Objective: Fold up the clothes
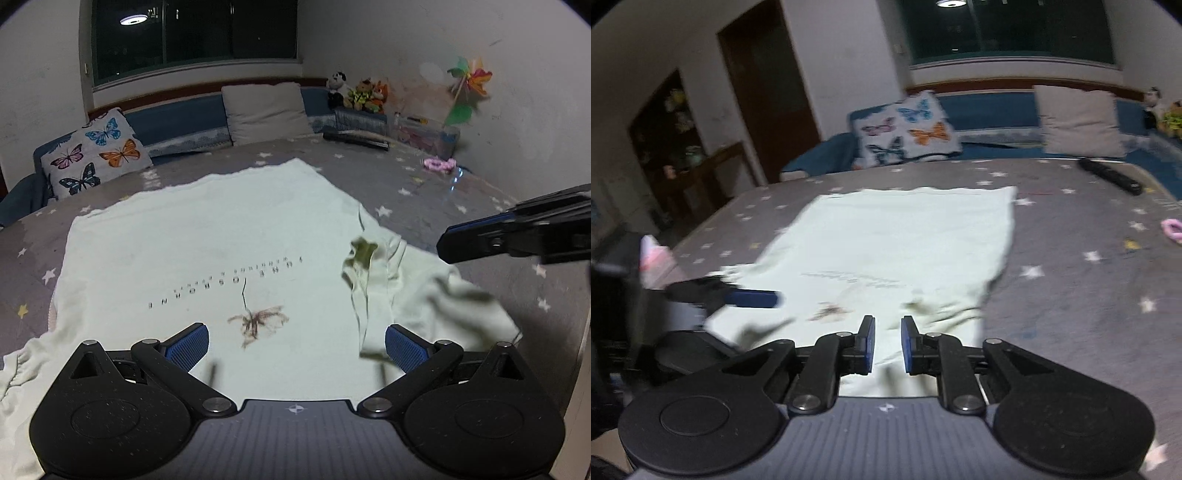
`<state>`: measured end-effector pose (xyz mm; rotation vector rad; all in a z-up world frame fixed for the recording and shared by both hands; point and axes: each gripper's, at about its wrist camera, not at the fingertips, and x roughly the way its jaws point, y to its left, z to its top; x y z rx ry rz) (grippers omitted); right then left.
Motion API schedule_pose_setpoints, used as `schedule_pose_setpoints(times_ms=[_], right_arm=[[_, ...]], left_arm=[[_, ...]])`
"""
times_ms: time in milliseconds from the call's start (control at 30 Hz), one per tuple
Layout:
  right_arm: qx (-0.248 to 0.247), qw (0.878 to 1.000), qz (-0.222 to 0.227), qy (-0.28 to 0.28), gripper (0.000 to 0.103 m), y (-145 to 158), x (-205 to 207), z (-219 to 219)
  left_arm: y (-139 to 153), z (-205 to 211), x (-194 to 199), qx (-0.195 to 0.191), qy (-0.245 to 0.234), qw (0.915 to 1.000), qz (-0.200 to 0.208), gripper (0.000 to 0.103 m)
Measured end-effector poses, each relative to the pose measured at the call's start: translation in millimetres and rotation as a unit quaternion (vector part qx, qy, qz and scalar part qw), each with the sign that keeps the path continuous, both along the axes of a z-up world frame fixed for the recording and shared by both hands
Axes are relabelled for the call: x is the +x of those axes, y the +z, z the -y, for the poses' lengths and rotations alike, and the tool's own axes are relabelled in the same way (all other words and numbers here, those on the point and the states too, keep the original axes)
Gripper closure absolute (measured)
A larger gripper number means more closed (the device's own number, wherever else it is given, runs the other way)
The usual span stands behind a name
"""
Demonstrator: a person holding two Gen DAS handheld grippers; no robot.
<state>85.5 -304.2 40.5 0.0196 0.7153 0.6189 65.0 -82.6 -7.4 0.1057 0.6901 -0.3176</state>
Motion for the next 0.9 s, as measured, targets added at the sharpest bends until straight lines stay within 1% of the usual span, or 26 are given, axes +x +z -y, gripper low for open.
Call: schedule_pose_setpoints(times_ms=[167,400,433,567,733,833,900], right_arm=[[-0.036,0.999,-0.007,-0.007,0.088,-12.5,30.3,-6.2],[-0.089,0.996,-0.027,0.001,0.088,-39.4,73.7,-27.5],[-0.088,0.996,-0.029,-0.001,0.088,-40.8,78.3,-28.5],[-0.073,0.997,-0.028,-0.005,0.088,-36.3,80.5,-24.3],[-0.056,0.998,-0.027,-0.009,0.088,-30.3,82.8,-18.9],[-0.067,0.998,-0.012,-0.002,0.087,-20.0,66.7,-12.7],[-0.079,0.997,-0.01,0.006,0.086,-18.0,53.5,-10.1]], left_arm=[[5.3,6.3,3.0,-0.006,-0.003,1.0,0.007,0.0],[-12.6,33.0,8.9,0.02,-0.033,0.9992,-0.007,0.0],[-15.1,35.1,9.3,0.023,-0.036,0.999,-0.01,0.0],[-23.8,39.4,9.0,0.036,-0.042,0.9983,-0.018,0.0],[-18.6,30.7,8.0,0.021,-0.03,0.9992,-0.017,0.0],[-14.7,23.7,7.4,0.016,-0.017,0.9997,-0.012,0.0],[-13.3,19.2,7.7,0.012,-0.008,0.9998,-0.011,0.0]])
